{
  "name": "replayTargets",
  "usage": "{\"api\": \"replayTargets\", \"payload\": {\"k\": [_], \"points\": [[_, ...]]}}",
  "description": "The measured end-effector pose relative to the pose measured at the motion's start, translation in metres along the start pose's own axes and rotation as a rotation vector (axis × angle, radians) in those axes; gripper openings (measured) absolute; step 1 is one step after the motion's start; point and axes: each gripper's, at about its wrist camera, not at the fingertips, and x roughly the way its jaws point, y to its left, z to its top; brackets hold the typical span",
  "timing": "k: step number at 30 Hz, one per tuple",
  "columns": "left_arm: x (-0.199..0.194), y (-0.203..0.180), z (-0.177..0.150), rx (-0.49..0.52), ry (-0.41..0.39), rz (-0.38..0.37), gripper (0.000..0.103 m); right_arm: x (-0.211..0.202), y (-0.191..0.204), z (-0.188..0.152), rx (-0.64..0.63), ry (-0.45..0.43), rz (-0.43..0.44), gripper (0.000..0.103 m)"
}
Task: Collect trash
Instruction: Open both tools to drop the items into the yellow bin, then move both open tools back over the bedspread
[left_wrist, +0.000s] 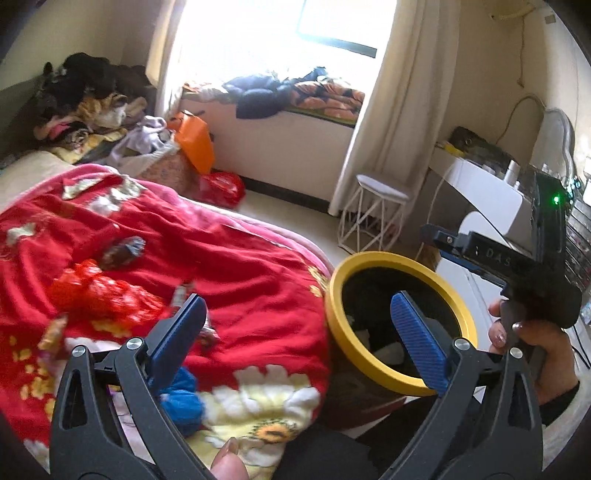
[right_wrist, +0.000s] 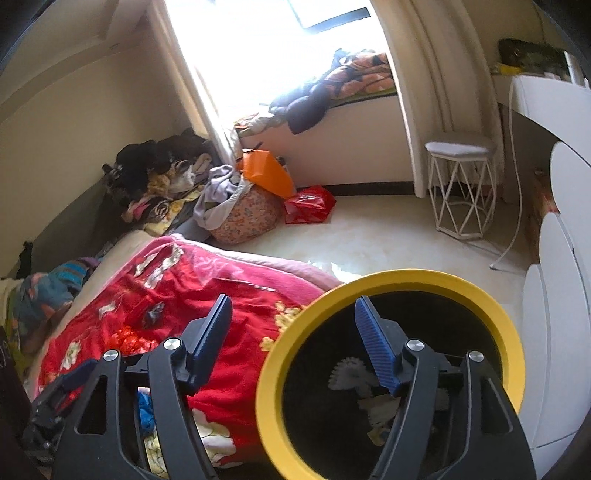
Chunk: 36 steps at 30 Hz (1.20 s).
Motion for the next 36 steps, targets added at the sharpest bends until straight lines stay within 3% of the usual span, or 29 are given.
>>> {"api": "replayTargets", "payload": {"k": [9,15,27,36], "points": [[-0.028,0.038,0.006,-0.054,-0.060,0.073,0.092,-0.001,0.046,-0.005,-0.054,0.010,0.115,0.069],[-0.045,0.065,0.007,-0.086,-0.088,0.119,0.092,-0.002,0.089,-0.013,-0.130,0.017,0.178,0.076],[-0.078,0.111,0.009,-0.141,-0.139,0.197,0.092,0.008,0.150,-0.041,-0.267,0.082,0.245,0.079],[-0.089,0.151,0.000,-0.208,-0.131,0.272,0.092,0.018,0.190,-0.069,-0.370,0.149,0.281,0.080]]}}
